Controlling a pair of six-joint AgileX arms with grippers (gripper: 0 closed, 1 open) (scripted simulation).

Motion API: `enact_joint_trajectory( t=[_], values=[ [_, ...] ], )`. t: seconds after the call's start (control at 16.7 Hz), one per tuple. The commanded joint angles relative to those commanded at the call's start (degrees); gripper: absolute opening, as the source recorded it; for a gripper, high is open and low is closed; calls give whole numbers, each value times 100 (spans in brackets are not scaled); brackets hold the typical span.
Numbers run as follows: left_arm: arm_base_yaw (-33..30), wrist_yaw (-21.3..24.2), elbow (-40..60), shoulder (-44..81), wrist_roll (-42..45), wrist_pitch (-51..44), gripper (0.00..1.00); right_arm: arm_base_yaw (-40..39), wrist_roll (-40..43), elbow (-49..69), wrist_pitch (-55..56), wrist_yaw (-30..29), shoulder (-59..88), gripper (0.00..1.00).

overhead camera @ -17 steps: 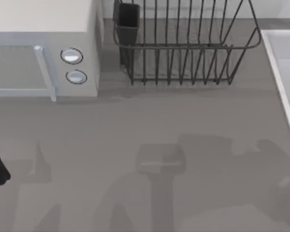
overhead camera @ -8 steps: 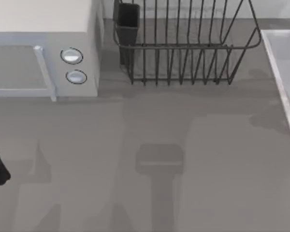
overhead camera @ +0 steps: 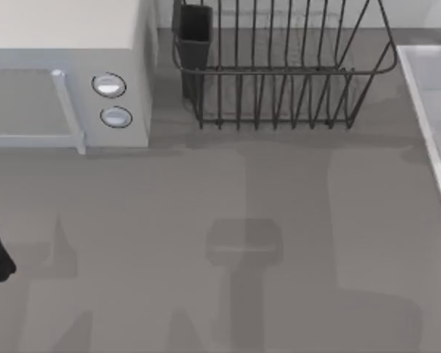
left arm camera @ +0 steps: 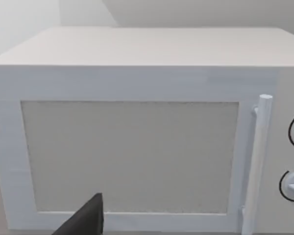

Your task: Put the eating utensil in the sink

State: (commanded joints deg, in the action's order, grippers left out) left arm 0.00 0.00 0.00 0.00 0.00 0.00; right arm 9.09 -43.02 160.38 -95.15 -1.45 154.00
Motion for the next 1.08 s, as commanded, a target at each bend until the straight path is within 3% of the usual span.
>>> enact_joint_trajectory(
  t=[0.42, 1.08],
  values=[
    [0, 0, 0, 0, 0, 0, 100, -3, -17, -60, 90, 4, -11, 0],
    [0, 0, 0, 0, 0, 0, 100, -17, -9, -2311, 1672, 9, -645, 0]
  ],
)
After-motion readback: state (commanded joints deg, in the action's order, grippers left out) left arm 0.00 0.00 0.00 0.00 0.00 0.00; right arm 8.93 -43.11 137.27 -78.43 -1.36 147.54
